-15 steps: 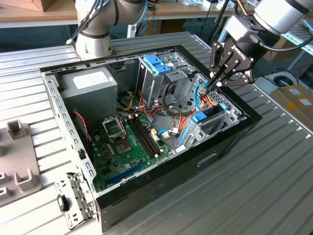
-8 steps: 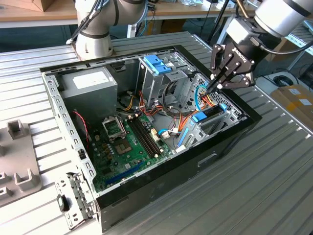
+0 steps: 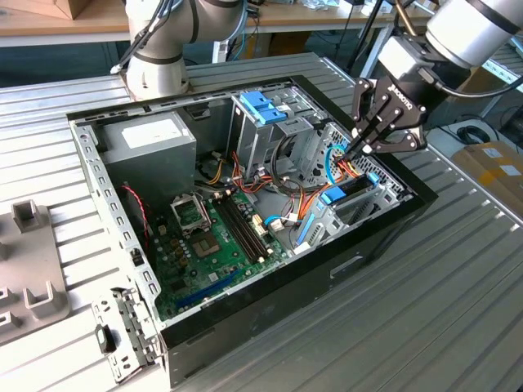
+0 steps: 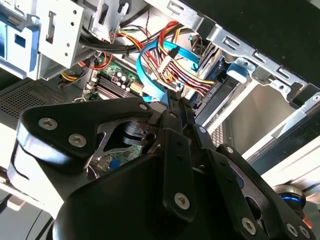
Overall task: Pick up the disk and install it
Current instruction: 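Insert the first disk wire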
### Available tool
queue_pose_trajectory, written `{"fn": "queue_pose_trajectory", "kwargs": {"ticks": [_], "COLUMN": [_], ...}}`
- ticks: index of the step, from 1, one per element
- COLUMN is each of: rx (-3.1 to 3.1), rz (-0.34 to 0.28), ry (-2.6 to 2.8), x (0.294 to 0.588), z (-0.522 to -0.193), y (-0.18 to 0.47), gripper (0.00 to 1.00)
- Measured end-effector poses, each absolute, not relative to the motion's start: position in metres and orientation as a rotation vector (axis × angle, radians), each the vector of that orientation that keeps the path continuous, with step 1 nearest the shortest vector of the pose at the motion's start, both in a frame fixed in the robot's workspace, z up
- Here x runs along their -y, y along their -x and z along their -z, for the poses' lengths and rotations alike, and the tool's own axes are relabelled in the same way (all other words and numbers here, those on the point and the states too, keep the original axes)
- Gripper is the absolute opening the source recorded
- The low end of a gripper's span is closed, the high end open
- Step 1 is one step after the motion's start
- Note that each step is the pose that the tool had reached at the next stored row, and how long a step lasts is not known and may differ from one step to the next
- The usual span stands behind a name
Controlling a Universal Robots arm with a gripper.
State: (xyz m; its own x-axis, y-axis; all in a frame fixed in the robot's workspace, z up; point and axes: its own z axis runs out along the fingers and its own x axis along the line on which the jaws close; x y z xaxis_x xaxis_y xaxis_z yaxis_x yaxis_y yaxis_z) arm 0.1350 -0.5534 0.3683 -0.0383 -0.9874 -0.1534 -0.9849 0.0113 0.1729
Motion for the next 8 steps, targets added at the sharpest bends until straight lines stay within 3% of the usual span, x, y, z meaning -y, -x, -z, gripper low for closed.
{"fn": "queue_pose_trajectory", "kwargs": {"ticks": [8], "rx": [2.226], "rz": [0.364], "ry": [-2.171], "x": [0.5598], "z": [-0.3658], "y": [-0.1334], "gripper": [0.16]}}
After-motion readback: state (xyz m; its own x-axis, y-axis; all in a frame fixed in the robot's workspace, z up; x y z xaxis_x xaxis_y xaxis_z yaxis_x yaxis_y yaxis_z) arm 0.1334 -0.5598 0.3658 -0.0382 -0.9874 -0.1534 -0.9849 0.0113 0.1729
